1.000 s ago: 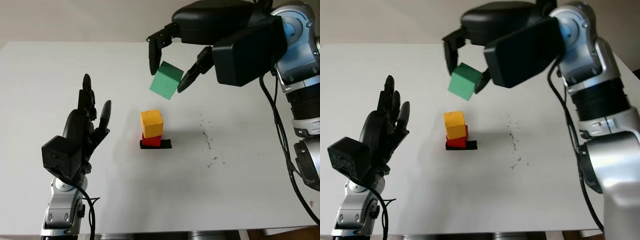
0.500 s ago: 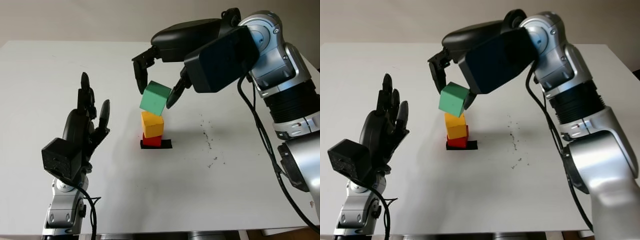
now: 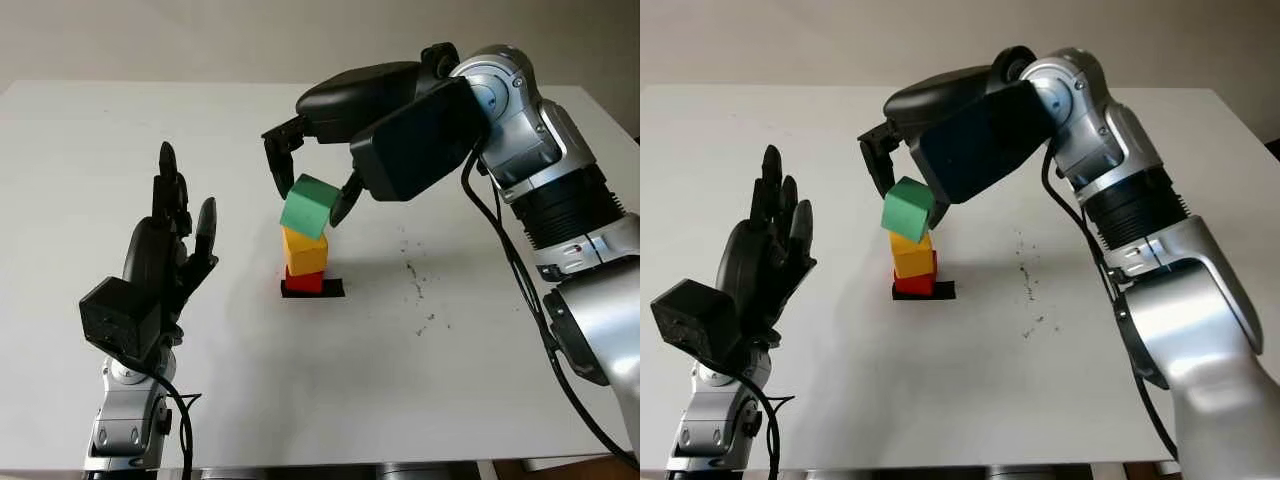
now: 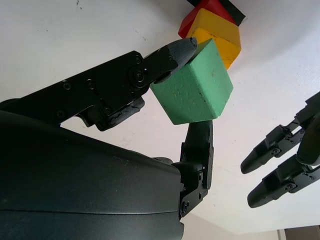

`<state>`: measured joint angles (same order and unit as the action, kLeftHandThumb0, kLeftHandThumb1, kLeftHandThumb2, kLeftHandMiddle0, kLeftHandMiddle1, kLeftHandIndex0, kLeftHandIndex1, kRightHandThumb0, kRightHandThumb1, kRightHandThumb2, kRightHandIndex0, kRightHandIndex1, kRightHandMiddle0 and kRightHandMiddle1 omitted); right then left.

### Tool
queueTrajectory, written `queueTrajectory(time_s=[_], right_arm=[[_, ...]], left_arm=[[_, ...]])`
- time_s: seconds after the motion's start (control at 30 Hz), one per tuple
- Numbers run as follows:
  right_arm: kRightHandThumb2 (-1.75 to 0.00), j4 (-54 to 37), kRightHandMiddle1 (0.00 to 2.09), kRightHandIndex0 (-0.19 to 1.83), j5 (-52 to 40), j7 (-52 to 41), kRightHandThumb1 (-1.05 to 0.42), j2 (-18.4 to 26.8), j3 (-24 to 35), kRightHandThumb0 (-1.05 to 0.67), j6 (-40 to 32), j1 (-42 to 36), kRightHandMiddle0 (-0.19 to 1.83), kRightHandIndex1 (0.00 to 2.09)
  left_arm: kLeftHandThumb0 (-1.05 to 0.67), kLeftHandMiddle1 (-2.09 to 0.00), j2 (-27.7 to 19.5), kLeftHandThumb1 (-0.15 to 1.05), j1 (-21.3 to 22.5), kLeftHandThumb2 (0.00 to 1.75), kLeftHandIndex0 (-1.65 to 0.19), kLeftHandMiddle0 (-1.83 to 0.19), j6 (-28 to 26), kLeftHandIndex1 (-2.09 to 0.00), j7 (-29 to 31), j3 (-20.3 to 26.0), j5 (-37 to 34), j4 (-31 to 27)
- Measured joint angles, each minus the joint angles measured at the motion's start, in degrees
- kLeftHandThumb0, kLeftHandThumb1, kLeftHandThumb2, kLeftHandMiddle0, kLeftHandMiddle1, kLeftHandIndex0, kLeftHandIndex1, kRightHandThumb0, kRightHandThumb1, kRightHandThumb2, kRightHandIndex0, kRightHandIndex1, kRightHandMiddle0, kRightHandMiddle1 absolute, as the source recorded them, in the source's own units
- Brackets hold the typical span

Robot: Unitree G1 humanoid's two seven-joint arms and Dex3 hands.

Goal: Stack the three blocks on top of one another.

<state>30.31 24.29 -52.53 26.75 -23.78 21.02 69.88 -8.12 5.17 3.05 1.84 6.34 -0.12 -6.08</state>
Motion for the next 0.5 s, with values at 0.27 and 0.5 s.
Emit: queueTrajectory(time_s=[0.27,0.5], right_arm=[[-0.06,2.3,1.66,0.21,0.3,0.3,-0.97,-0.6,-0.2,-0.39,1.2,0.4,0.27,0.04],[-0.06,3.0,1.65,0.22,0.4,0.7,-0.98,-1.2,-0.2,-0.39,1.4,0.5,0.28,0.04]], left_arm=[[-0.78,-0.05,0.0,1.05,0.0,0.58,0.19,0.19,0.0,-0.01,-0.1,0.0,0.4,0.0],[-0.78,-0.06,0.2,1.05,0.0,0.57,0.19,0.18,0.4,-0.02,-0.2,0.0,0.3,0.3]])
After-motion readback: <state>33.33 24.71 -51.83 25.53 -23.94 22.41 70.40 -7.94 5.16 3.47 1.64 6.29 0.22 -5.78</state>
